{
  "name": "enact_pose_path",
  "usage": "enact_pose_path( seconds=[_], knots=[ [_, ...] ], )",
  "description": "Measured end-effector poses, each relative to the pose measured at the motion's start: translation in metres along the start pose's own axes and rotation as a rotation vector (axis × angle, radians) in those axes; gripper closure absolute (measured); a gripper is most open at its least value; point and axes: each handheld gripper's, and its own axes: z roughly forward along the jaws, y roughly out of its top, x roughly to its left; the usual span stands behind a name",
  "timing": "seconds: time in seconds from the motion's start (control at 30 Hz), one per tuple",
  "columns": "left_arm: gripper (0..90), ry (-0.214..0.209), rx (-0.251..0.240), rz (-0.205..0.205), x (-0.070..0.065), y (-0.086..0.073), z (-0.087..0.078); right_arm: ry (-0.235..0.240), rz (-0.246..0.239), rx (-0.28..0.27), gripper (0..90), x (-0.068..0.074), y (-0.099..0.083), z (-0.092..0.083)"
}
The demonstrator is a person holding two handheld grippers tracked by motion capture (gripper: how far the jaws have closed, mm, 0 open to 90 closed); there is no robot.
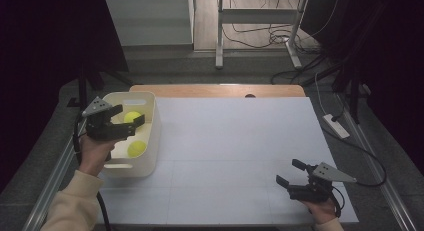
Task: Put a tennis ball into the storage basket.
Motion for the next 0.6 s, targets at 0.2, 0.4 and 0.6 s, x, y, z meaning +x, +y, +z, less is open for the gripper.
enact_pose_path(
  seconds=[0.2, 0.4, 0.6],
  knots=[
    [8.7, -0.053, -0.004, 0.024, -0.012, -0.002, 0.003, -0.001, 0.003, 0.000, 10.0, 0.001, 0.000, -0.001],
    [8.0, -0.087, -0.019, 0.036, -0.019, -0.002, 0.002, -0.001, 0.004, -0.004, 10.0, 0.000, 0.000, -0.001],
    [8.2, -0.126, -0.025, 0.064, -0.029, -0.003, 0.004, -0.006, 0.005, -0.004, 10.0, 0.000, -0.001, -0.003]
  ],
)
